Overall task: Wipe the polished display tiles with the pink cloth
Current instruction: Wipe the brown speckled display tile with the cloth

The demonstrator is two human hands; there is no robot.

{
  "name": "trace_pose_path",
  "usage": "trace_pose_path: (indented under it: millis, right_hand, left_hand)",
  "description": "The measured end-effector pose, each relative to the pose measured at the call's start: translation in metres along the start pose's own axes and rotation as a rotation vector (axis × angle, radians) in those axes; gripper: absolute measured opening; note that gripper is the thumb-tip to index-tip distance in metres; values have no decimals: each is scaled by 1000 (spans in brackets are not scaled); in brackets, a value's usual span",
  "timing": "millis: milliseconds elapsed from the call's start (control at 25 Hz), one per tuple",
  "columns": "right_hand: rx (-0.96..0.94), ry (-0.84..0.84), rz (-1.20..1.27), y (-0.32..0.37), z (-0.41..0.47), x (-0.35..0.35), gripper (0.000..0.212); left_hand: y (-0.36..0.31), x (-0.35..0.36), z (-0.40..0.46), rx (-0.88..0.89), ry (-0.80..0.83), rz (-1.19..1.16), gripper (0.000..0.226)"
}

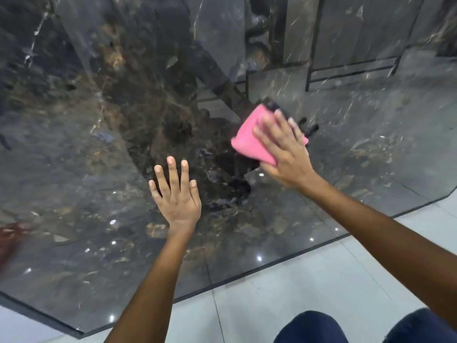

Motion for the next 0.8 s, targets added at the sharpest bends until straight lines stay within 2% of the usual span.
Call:
trace_pose_path:
  millis: [40, 80, 120, 200, 320, 360, 400, 480, 520, 560, 640, 680, 720, 760, 800]
  right_hand:
    - [136, -98, 65, -3, 19, -7, 72]
    - [165, -152, 93, 6, 26, -4, 68]
    - [81, -157, 64, 30, 20, 9, 66]
    - [-251, 56, -40, 96, -42, 68, 73]
    - [-736, 591, -149, 150, -180, 141, 94]
    - [-828, 643, -147, 149, -200, 141, 95]
    - [-850, 608, -106, 141, -201, 134, 94]
    - [-690, 402, -23, 106, -161, 107, 90]
    - [-557, 236, -18, 80, -130, 90, 83]
    - [-371, 74, -4, 52, -105, 75, 73]
    - [-16, -117, 24, 18, -103, 68, 58]
    - [61, -130, -3, 21, -126, 75, 56]
    - [66, -29, -26, 33, -164, 93, 60]
    - [-48, 127, -62, 53, -212, 117, 74]
    - [-249, 342, -96, 72, -263, 141, 95]
  left_hand:
    - [-1, -1, -1, 5, -7, 0, 53]
    - [-1, -1, -1, 6, -12, 1, 53]
    - [0, -2, -1, 0, -17, -12, 53]
    - [-1, -3, -1, 13, -46, -38, 53]
    - [2, 0, -7, 0, -38, -42, 54]
    - [2, 2, -17, -25, -14, -64, 54]
    - [2, 6, -36, -54, 30, -80, 55]
    - [1, 18, -91, -60, 126, -66, 55]
    - [1, 25, -117, -44, 172, -35, 56]
    - [3, 32, -136, -37, 208, -11, 56]
    - [7, 40, -153, -42, 227, 15, 57]
    - [8, 41, -153, -39, 219, 35, 57]
    - [8, 41, -152, -35, 211, 57, 57]
    - [9, 41, -152, -30, 206, 69, 57]
    - [9, 41, -154, -13, 198, 69, 57]
Point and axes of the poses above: each hand's wrist, its own z-axis towards the middle knuckle, its own x-axis out of the palm, y = z × x, the point moved 9 cm from there along z, towards the middle knuckle, and after that the axes turned 4 degrees about z, right-handed, at the moved point
